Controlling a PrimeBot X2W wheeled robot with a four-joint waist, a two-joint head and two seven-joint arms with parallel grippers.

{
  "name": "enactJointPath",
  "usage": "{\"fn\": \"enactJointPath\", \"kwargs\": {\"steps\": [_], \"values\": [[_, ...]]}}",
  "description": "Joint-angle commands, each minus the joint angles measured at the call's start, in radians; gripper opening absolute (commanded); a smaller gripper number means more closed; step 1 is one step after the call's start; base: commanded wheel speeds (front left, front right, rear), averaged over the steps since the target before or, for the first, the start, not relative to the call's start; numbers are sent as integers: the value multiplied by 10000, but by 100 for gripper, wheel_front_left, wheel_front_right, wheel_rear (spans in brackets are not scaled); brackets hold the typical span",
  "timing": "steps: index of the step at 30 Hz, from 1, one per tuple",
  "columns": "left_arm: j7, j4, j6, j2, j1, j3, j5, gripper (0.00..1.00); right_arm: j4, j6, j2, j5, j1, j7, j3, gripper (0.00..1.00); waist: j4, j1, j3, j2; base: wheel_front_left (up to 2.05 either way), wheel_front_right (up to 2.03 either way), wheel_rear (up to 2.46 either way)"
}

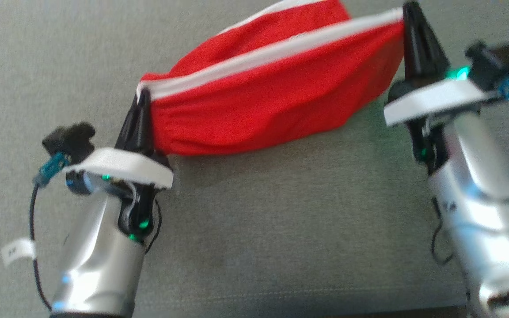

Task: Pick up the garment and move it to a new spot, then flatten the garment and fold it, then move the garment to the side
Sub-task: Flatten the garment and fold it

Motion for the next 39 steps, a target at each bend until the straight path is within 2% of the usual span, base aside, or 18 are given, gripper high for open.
{"fn": "enactJointPath", "kwargs": {"steps": [1, 9, 14, 19, 21, 22, 23, 24, 25, 26, 35, 39], "values": [[-61, -67, 96, 191, -623, 28, -137, 0, 87, 65, -105, -359, -776, -37, 362, 0, 497, 1, 742, 0, 0, 0, 0], [-61, 468, 396, 191, -2578, -848, -650, 0, 2176, 65, -128, -1134, -3351, -37, -84, 0, 1150, 1, 1941, 0, 0, 0, 0], [-61, 449, 643, 191, -3178, -1157, -938, 0, 3203, 65, -131, -1853, -4148, -37, -702, 0, 1333, 1, 2322, 0, 0, 0, 0], [-61, 415, 914, 191, -3554, -1419, -1105, 1, 3682, 65, -48, -2552, -4535, -37, -1345, 0, 1383, 1, 2600, 0, 0, 0, 0], [-61, 388, 1032, 191, -3663, -1472, -1133, 41, 3779, 65, -15, -2833, -4638, -37, -1611, 0, 1370, 1, 2686, 0, 0, 0, 0], [-61, 363, 1090, 191, -3698, -1479, -1127, 89, 3799, 65, 9, -2965, -4668, -37, -1739, 0, 1364, 1, 2708, 0, 0, 0, 0], [-61, 357, 1145, 191, -3713, -1498, -1114, 100, 3814, 65, 36, -3091, -4686, -37, -1876, 0, 1355, 1, 2720, 0, 0, 0, 0], [-61, 368, 1196, 191, -3715, -1529, -1109, 100, 3849, 65, 76, -3179, -4692, -37, -2036, 16, 1344, 1, 2720, 0, 0, 0, 0], [-61, 388, 1267, 191, -3716, -1579, -1036, 100, 3842, 65, 133, -3196, -4702, -37, -2186, 88, 1336, 1, 2717, 0, 0, 0, 0], [-61, 375, 1322, 191, -3698, -1614, -965, 100, 3767, 65, 189, -3210, -4702, -38, -2280, 100, 1325, 1, 2705, 0, 0, 0, 0], [-61, 113, 1696, 191, -2962, -1451, -357, 100, 3574, 65, 308, -2990, -4045, -38, -2264, 100, 1290, 1, 2290, 0, 0, 0, 0], [-61, -77, 1795, 191, -2396, -1411, -157, 100, 3898, 65, 88, -2866, -3466, -38, -1757, 100, 1306, 1, 2005, 0, 0, 0, 0]]}}
